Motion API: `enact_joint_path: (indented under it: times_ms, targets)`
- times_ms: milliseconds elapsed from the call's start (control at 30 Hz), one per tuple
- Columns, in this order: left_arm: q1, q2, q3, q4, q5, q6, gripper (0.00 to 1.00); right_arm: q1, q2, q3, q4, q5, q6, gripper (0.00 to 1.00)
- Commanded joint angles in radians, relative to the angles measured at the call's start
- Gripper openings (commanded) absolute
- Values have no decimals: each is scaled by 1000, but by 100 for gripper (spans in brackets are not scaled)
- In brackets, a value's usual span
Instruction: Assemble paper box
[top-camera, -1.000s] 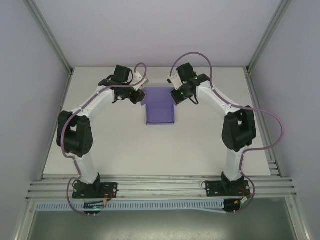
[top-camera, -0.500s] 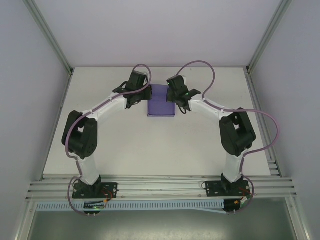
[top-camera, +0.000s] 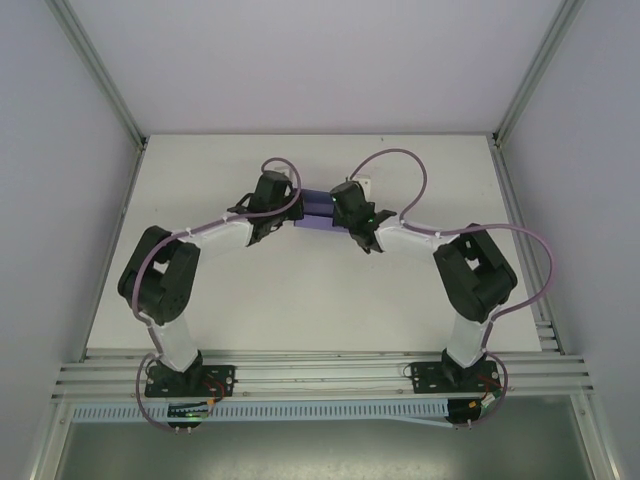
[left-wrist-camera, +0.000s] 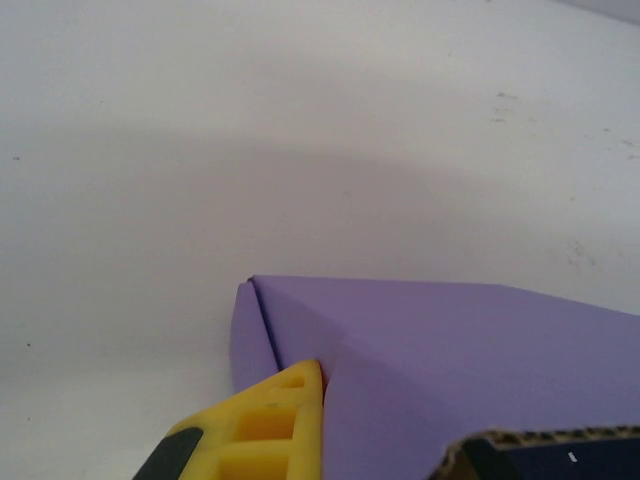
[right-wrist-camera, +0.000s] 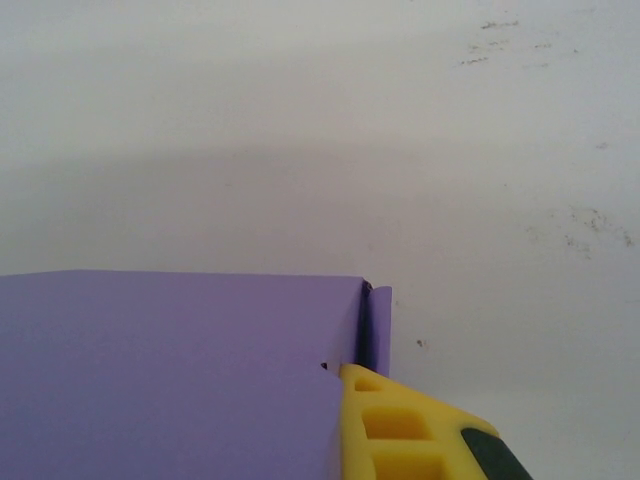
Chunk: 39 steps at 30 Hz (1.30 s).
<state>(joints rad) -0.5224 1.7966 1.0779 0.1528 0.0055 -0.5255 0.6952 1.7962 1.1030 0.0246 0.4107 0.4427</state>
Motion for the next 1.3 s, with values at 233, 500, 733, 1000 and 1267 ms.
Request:
enact_joint_path:
  times_ms: [233, 500, 733, 1000, 1267]
  targets:
    - [-33, -135, -181, 8, 177, -12, 14, 88, -48, -184, 119, 48, -63, 0]
    - [-33, -281, -156, -270, 117, -77, 62, 132, -43, -226, 114, 126, -95, 0]
    - [-32, -457, -170, -459, 100, -151, 98, 158, -38, -237, 107, 182, -109, 0]
    - [26, -453, 13, -642, -21, -170, 98, 176, -31, -341, 323, 186, -269, 0]
    - [140, -249, 120, -562, 170, -100, 98, 182, -17, -441, 562, 79, -502, 0]
